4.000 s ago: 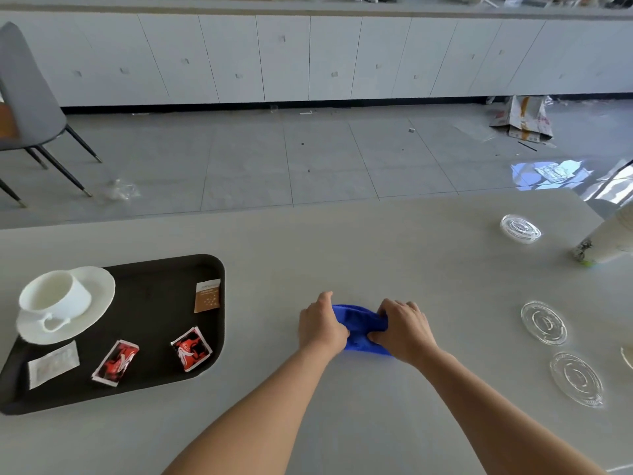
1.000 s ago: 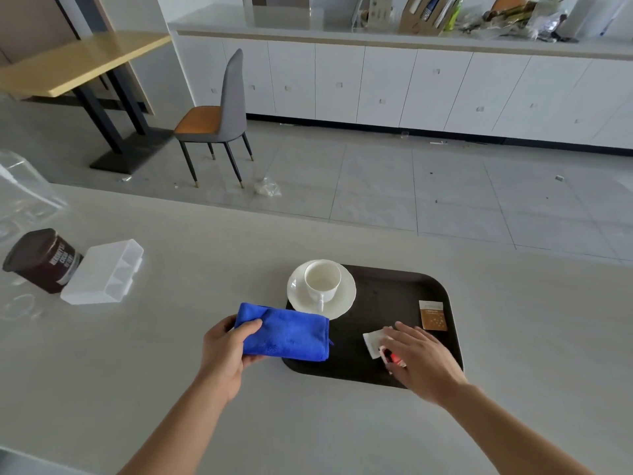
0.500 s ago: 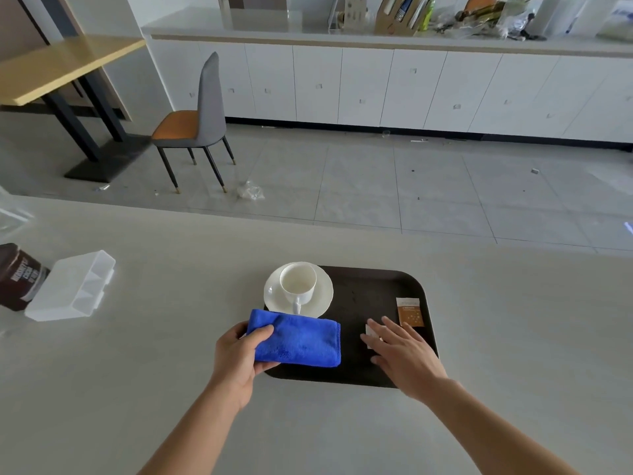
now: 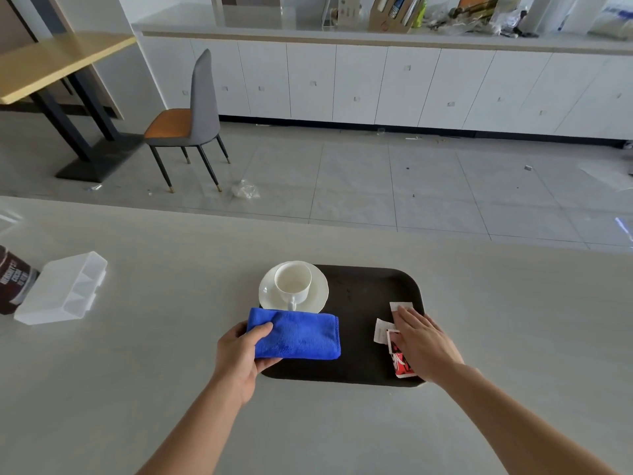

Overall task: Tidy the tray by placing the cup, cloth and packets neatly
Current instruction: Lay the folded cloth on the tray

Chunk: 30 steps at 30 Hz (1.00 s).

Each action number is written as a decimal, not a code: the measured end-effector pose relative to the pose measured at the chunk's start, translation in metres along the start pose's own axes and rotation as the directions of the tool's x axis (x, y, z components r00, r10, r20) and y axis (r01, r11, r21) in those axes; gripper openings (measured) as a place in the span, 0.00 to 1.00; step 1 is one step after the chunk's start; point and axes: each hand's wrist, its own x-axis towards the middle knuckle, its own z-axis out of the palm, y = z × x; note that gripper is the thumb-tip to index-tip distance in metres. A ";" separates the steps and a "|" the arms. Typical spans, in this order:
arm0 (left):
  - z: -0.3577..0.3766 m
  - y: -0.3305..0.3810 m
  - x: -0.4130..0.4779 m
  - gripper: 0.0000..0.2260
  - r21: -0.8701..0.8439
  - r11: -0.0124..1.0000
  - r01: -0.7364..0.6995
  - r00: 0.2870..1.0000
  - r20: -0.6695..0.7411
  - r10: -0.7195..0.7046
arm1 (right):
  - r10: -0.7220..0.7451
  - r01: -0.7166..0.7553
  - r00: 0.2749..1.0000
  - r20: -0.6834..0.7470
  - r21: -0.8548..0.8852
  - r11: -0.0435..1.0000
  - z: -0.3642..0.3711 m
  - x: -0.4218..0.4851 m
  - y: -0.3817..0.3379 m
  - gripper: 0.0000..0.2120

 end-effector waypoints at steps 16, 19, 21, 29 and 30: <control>0.020 -0.004 -0.003 0.12 -0.176 0.979 0.106 0.984 0.163 -0.077 | 0.066 -0.057 0.995 -0.069 0.120 0.991 0.004 -0.022 -0.017 0.24; 0.021 -0.011 -0.002 0.11 -0.155 0.980 0.121 0.989 0.102 -0.106 | 0.171 -0.142 0.980 -0.101 0.248 0.958 0.005 -0.026 -0.025 0.27; 0.022 -0.013 -0.002 0.11 -0.163 0.979 0.125 0.989 0.103 -0.110 | 0.178 -0.138 0.975 -0.132 0.267 0.954 0.002 -0.028 -0.027 0.26; 0.037 -0.015 -0.008 0.10 -0.100 0.985 0.139 0.972 0.206 -0.116 | 0.270 -0.218 0.950 0.155 0.951 0.220 -0.035 -0.022 -0.084 0.30; 0.036 -0.016 -0.008 0.10 -0.044 0.989 0.143 0.979 0.154 -0.135 | 0.218 -0.265 0.950 0.225 0.948 0.177 -0.035 -0.016 -0.093 0.33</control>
